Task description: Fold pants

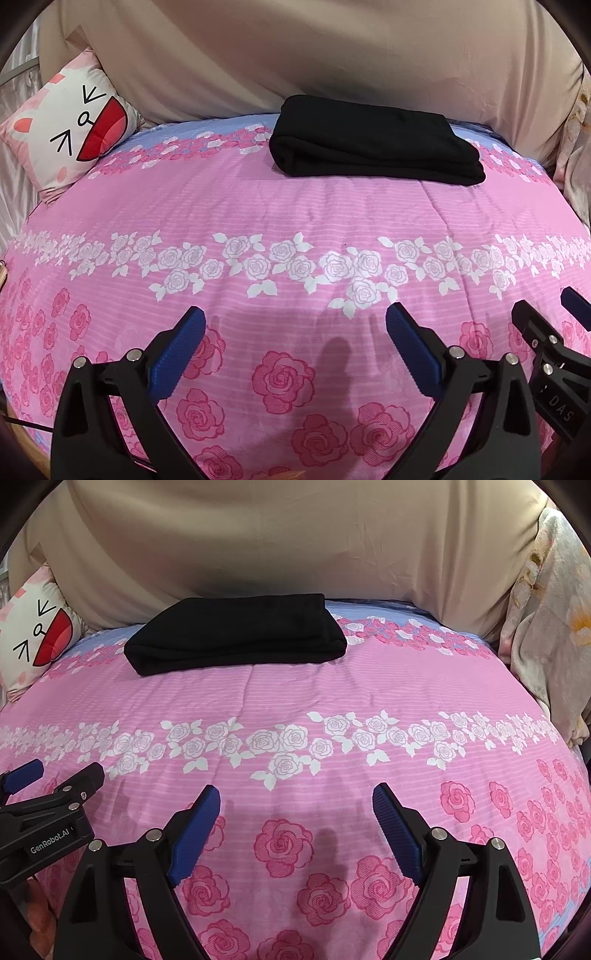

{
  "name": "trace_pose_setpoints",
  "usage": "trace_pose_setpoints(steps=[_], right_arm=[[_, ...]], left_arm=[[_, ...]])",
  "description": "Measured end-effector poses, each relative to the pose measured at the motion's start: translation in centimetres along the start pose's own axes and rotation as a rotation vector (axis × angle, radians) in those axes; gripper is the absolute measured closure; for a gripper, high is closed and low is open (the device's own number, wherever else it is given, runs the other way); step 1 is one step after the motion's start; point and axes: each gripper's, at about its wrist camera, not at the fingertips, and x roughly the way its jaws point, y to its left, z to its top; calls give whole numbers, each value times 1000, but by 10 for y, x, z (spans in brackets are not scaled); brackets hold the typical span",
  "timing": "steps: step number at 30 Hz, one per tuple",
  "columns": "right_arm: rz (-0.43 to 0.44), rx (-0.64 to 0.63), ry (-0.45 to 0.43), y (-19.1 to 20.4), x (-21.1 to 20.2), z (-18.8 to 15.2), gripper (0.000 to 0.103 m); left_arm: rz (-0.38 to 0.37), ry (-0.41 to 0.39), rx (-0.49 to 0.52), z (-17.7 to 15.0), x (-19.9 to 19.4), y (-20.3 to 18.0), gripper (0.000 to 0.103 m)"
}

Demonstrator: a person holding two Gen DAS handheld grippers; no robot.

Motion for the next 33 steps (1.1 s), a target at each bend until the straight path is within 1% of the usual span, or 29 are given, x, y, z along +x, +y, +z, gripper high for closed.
trace_pose_setpoints(steps=[9,33], right_arm=[[3,-1,2,0,0,0,20],[3,1,3,0,1,0,20]], left_arm=[[-21,28,-25,2,6,6,7],[-3,12,6,1,2,-1,7]])
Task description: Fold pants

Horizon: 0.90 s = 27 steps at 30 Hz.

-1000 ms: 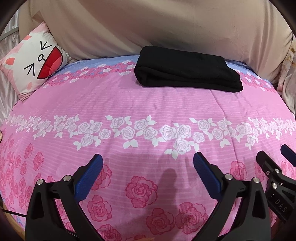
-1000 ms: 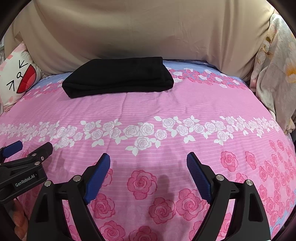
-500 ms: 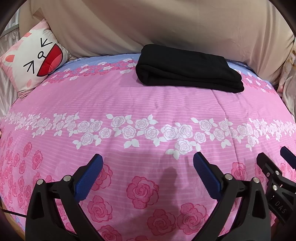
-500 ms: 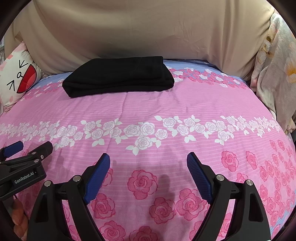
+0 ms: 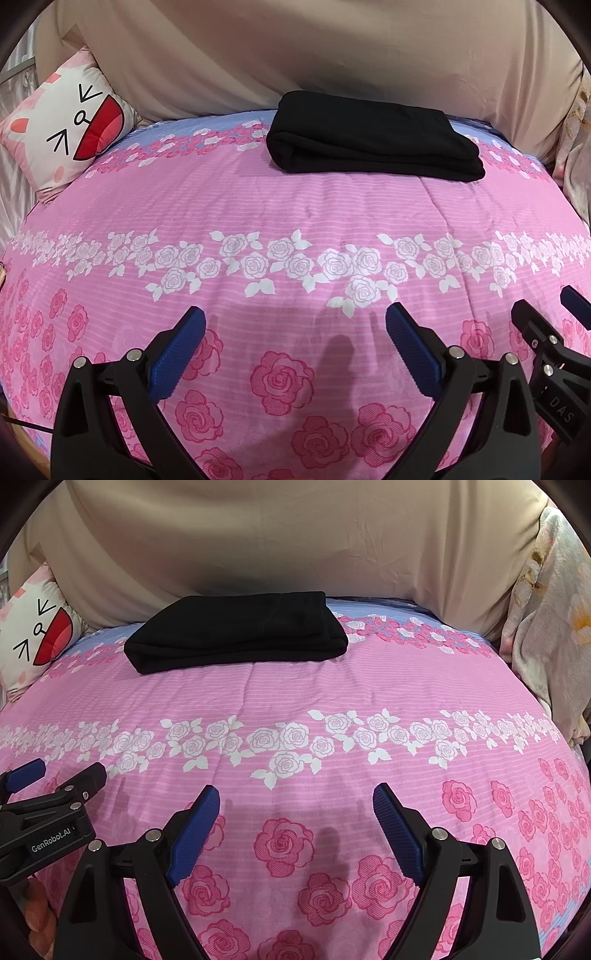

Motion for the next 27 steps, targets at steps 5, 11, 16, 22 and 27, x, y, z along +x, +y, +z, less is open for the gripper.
trace_pose_setpoints(steps=[5,11,16,22,27], right_arm=[[2,-1,1,0,1,0,20],[2,0,1,0,1,0,20],[4,-2,1,0,1,0,20],[5,-2,3,0,1,0,20],[4,-2,4,0,1,0,20]], left_arm=[[-1,-2,5,0,-1,-1,7],[1,-3,14,0,-1,-2,7],[2,-2,19,0,-1,-2,7],[11,-24,43,0,-4,-6,7],[-2,-51,35,-1,-8,-4,7]])
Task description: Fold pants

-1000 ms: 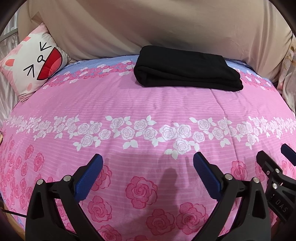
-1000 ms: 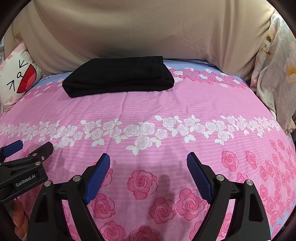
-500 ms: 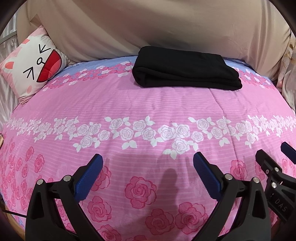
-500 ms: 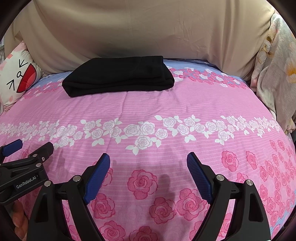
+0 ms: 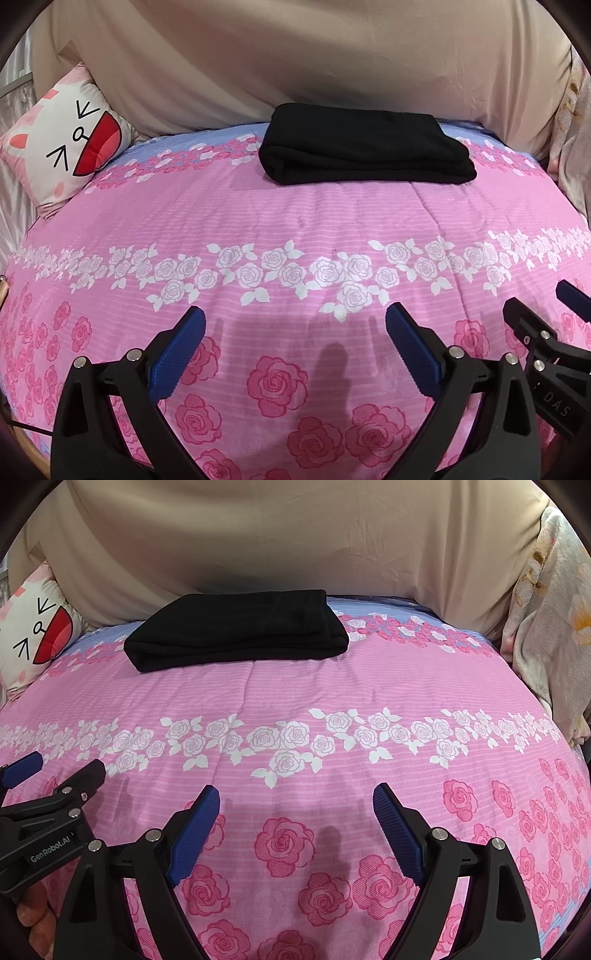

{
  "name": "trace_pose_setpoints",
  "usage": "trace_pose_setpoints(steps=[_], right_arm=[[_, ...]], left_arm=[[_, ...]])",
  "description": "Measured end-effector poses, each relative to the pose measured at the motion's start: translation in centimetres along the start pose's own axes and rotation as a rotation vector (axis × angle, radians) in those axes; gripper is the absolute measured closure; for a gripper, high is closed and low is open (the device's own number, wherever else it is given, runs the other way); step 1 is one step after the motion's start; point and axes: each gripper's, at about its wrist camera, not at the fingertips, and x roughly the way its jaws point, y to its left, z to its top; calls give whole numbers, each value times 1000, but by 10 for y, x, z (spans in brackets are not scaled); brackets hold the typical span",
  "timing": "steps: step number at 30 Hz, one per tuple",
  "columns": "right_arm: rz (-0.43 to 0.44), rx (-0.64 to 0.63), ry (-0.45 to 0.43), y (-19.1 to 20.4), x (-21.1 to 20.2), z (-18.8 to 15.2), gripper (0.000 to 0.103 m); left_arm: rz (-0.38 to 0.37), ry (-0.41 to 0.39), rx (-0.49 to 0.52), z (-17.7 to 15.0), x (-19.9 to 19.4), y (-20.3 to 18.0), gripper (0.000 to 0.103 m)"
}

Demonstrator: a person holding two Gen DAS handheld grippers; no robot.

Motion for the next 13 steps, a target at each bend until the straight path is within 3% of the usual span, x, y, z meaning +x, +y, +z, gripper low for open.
trace_pose_setpoints(steps=[6,13], right_arm=[[2,0,1,0,1,-1,19],[5,0,-1,0,1,-3,17]], left_arm=[[42,10,-7,1,1,1,7],[28,21,13,0,3,-3,7]])
